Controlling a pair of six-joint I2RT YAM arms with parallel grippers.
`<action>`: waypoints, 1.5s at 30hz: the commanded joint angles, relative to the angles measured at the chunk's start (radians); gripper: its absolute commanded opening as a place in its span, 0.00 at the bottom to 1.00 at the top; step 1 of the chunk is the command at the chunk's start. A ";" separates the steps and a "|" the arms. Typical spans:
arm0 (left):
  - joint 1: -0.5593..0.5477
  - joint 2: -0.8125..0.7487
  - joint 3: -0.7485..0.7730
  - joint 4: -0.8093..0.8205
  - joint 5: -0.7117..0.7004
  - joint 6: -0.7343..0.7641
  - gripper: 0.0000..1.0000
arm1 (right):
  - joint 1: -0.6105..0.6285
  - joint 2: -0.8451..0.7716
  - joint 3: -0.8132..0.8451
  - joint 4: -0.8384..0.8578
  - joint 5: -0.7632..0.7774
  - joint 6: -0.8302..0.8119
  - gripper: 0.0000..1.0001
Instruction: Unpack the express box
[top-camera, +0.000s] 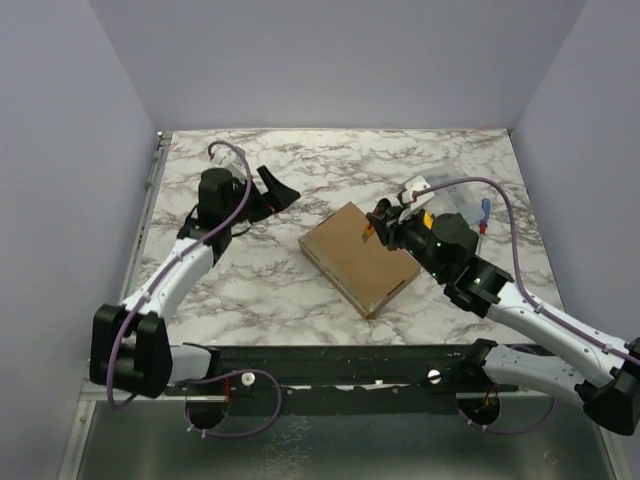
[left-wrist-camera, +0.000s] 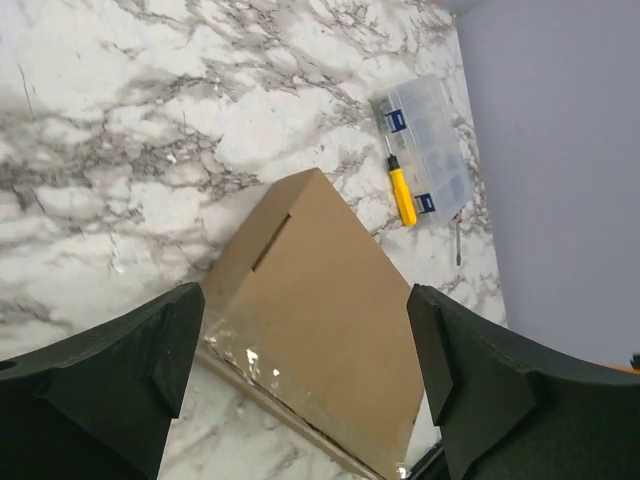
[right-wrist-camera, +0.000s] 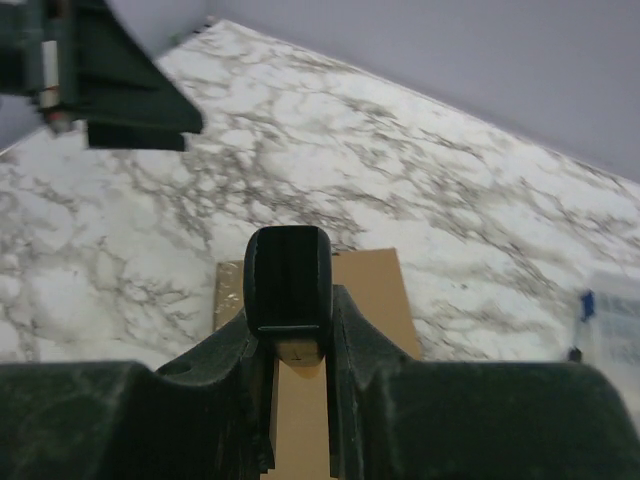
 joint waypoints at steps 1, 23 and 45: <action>0.095 0.242 0.198 -0.184 0.317 0.193 0.86 | 0.000 0.096 -0.012 0.218 -0.272 -0.061 0.01; 0.035 0.603 0.265 -0.130 0.381 0.343 0.57 | 0.019 0.504 -0.006 0.785 -0.452 -0.076 0.01; 0.033 0.647 0.274 -0.157 0.343 0.346 0.45 | 0.068 0.637 -0.004 0.876 -0.345 -0.145 0.01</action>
